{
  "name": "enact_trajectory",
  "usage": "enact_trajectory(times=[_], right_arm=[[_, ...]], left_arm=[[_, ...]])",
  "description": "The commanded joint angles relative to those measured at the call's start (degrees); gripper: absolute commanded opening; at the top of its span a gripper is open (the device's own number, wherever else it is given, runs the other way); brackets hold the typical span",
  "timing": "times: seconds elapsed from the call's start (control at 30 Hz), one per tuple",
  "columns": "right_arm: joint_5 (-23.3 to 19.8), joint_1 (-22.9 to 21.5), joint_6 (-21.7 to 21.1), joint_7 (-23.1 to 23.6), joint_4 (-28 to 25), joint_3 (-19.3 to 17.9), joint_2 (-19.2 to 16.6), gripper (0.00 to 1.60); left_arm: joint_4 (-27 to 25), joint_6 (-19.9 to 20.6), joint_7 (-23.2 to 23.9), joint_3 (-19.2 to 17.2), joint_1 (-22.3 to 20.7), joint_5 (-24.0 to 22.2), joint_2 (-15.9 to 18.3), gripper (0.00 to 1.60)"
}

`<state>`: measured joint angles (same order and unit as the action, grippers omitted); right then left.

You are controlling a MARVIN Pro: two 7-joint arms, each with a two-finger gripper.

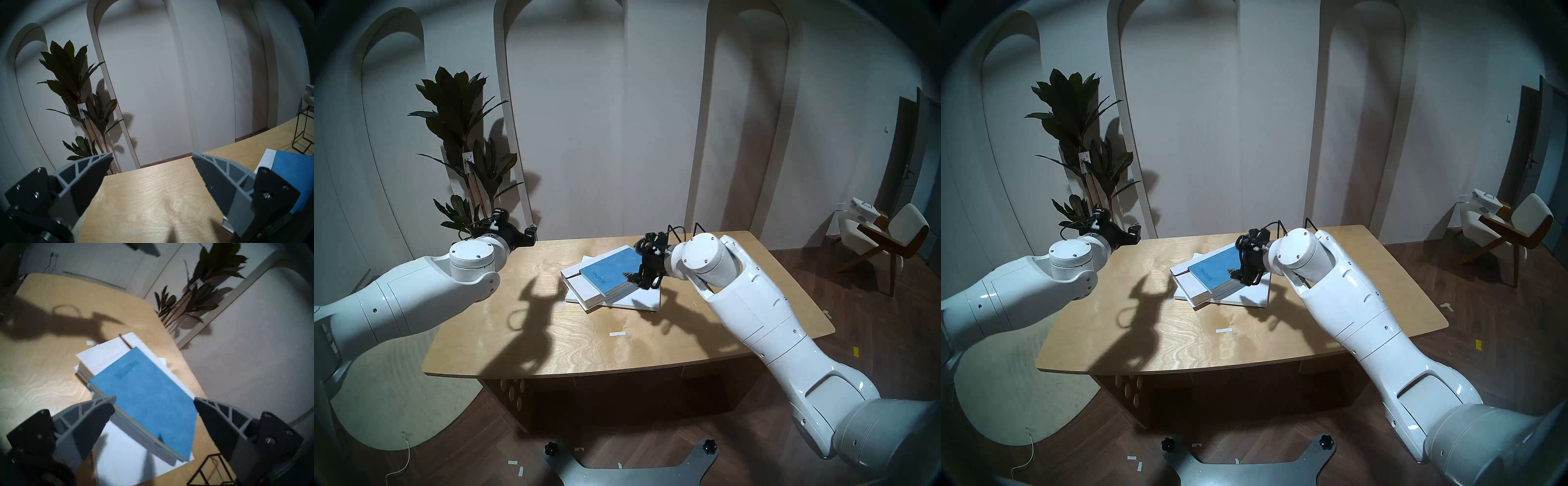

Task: Stack the books into one stack

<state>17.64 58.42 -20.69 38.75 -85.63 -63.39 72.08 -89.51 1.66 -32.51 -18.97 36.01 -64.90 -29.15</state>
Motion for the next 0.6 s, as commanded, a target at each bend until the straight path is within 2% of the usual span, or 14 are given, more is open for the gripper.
enact_trajectory(times=[0.0,0.1,0.17,0.27,0.37,0.4,0.57], right_arm=[[-3.66,2.98,-0.55,-4.95,-6.53,-8.33,-3.00,1.60],[-5.49,4.40,-0.53,-6.54,-8.70,-11.34,-4.16,1.60],[-6.53,6.05,-0.62,-7.55,-11.44,-14.73,-4.86,1.60],[-7.45,6.20,-0.54,-8.35,-11.69,-15.43,-5.96,1.60],[-8.65,7.93,-0.54,-9.35,-14.14,-18.60,-7.00,1.60],[-9.35,9.17,-0.64,-10.04,-15.65,-20.64,-7.85,1.60],[-11.05,13.98,-1.08,-11.78,-19.50,-25.75,-10.26,1.60]], left_arm=[[-0.06,-0.22,-0.08,-1.02,-1.34,0.14,0.01,1.60],[-0.07,-0.22,-0.08,-1.00,-1.31,0.14,0.02,1.60],[-0.07,-0.22,-0.08,-0.99,-1.28,0.14,0.02,1.60],[-0.08,-0.22,-0.08,-0.98,-1.26,0.14,0.03,1.60],[-0.08,-0.22,-0.08,-0.97,-1.24,0.13,0.03,1.60],[-0.09,-0.22,-0.08,-0.97,-1.23,0.13,0.04,1.60],[-0.09,-0.23,-0.08,-0.98,-1.24,0.14,0.04,1.60]])
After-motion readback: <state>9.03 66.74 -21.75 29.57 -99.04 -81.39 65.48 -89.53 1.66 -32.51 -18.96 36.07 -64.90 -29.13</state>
